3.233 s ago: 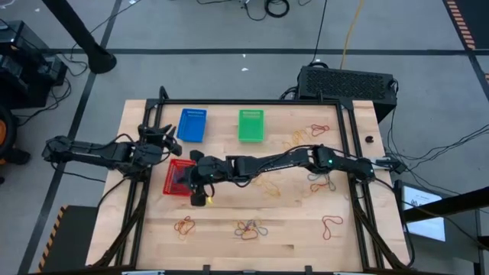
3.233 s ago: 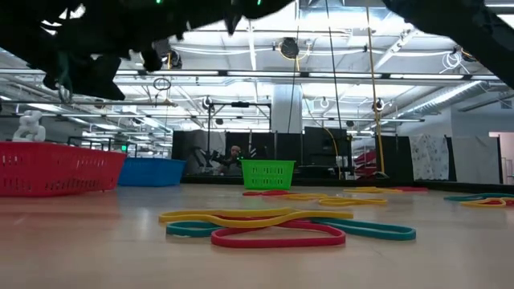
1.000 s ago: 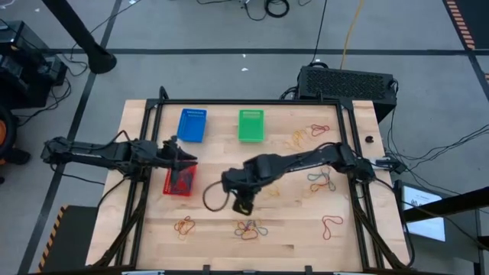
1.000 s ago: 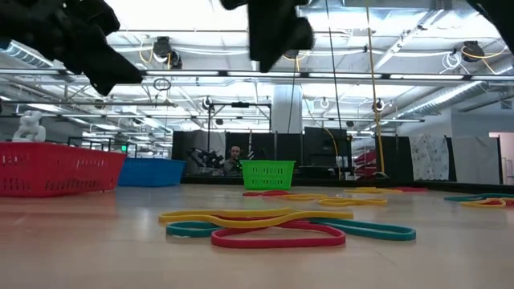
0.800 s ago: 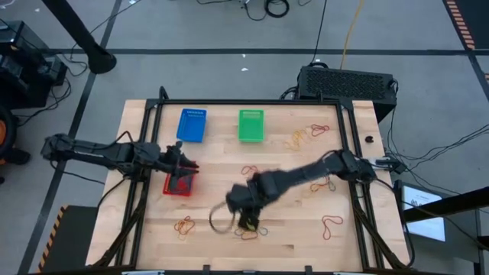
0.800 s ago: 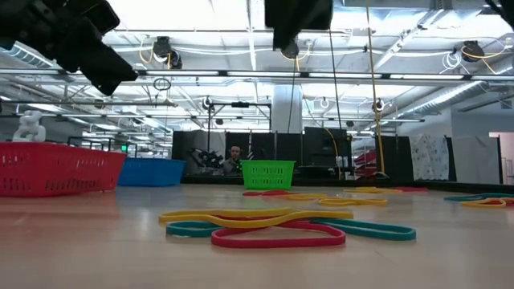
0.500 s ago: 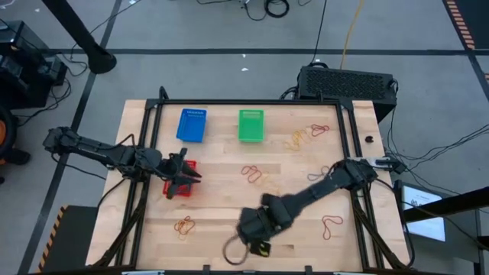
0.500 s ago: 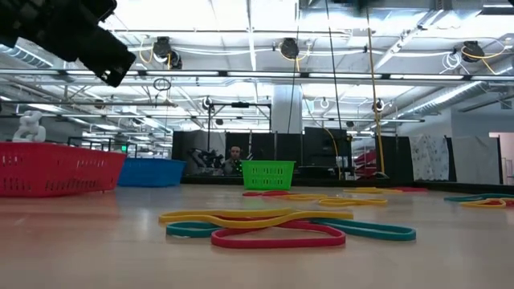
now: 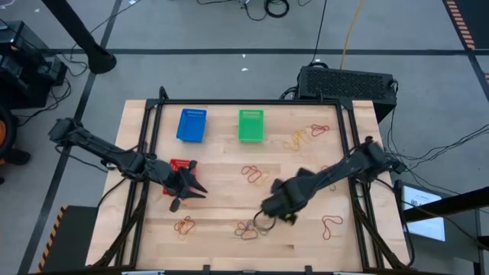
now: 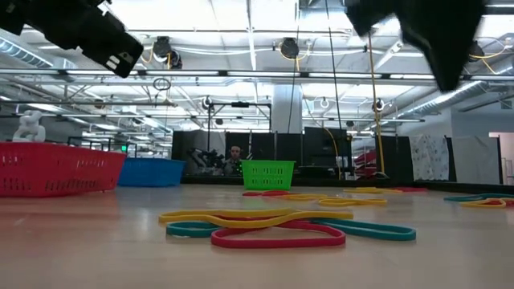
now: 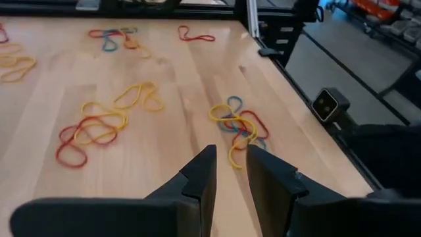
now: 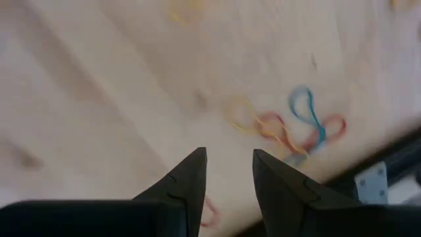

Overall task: Sort rubber bands into baskets
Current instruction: Put the blue rubber band into the red basket

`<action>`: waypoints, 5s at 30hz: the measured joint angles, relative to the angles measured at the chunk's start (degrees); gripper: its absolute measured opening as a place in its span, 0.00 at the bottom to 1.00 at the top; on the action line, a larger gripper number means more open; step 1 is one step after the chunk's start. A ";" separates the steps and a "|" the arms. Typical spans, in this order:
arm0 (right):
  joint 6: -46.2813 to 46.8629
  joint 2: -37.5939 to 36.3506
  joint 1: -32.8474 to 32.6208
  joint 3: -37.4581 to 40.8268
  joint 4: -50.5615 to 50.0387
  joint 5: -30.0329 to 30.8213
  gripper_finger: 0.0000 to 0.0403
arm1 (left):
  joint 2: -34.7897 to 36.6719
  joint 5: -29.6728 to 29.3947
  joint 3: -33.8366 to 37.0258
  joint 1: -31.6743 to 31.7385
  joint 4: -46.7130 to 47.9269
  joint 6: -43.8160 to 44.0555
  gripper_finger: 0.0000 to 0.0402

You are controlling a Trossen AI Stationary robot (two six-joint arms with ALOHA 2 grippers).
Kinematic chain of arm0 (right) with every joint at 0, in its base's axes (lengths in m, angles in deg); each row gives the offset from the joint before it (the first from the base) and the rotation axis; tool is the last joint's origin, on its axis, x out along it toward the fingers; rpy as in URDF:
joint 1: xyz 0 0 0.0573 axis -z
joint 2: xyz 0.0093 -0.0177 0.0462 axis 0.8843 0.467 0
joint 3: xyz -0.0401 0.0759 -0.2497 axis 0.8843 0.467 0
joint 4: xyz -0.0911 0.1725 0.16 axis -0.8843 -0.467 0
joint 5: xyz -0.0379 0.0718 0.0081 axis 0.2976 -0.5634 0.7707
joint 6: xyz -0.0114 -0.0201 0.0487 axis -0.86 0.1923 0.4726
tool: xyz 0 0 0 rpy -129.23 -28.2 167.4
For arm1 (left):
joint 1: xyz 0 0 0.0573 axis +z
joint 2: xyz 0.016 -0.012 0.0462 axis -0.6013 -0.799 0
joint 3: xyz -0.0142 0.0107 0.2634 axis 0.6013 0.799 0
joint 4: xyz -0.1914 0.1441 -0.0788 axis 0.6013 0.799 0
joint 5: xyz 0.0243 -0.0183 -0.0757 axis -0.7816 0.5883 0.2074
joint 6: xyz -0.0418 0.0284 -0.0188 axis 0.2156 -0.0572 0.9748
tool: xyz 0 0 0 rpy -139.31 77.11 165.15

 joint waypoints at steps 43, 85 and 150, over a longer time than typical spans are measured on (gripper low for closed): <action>-47.63 -8.73 23.71 46.07 28.11 -6.92 0.15 | 3.89 -6.75 -0.72 7.06 15.22 -6.89 0.22; -46.78 -5.02 19.28 -3.51 69.41 11.79 0.00 | 19.47 -55.14 -0.21 7.08 31.92 5.78 0.22; -45.14 43.40 20.20 -42.32 75.33 1.18 0.26 | 22.05 13.98 -34.84 51.58 68.27 5.33 0.22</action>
